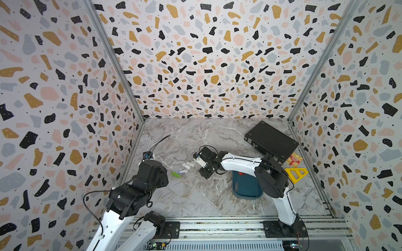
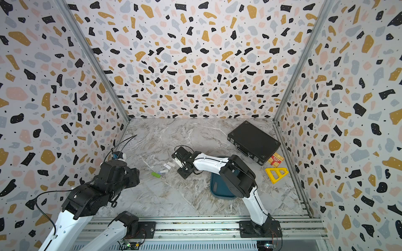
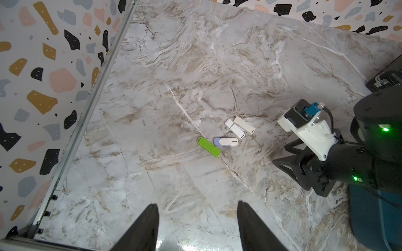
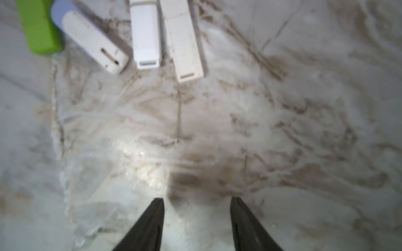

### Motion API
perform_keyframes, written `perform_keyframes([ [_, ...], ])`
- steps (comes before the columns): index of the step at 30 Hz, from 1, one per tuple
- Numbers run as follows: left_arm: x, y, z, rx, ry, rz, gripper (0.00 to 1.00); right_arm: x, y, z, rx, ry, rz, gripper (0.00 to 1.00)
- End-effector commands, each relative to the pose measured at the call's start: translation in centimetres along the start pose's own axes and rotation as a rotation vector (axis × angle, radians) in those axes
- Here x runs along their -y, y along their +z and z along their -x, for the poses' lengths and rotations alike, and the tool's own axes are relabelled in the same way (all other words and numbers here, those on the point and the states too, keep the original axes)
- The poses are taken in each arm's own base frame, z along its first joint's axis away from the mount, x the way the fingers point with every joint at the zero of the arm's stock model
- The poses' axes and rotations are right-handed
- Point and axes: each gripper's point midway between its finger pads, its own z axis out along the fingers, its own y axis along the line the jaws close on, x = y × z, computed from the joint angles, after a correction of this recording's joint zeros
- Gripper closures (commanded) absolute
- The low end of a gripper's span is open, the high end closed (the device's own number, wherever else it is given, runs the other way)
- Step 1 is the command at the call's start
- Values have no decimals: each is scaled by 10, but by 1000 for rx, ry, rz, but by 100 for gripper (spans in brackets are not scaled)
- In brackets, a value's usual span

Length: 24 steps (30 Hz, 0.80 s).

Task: Put the usb flash drive into the storage box
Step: Pick up the USB flash from the center of the board.

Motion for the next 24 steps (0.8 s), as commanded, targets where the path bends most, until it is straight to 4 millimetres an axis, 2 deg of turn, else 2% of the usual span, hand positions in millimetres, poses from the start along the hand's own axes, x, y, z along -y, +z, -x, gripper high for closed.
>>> perform_keyframes([
  [1, -4, 0, 2, 30, 4, 14, 38, 3, -5, 25, 35, -57, -14, 45],
  [7, -10, -2, 3, 52, -14, 34, 36, -2, 18, 38, 24, -95, 20, 45],
  [11, -10, 0, 2, 43, -10, 39, 36, -6, 25, 48, 28, -115, 34, 45],
  [24, -9, 2, 2, 36, -8, 41, 35, -15, 61, 54, -15, -120, 78, 54],
])
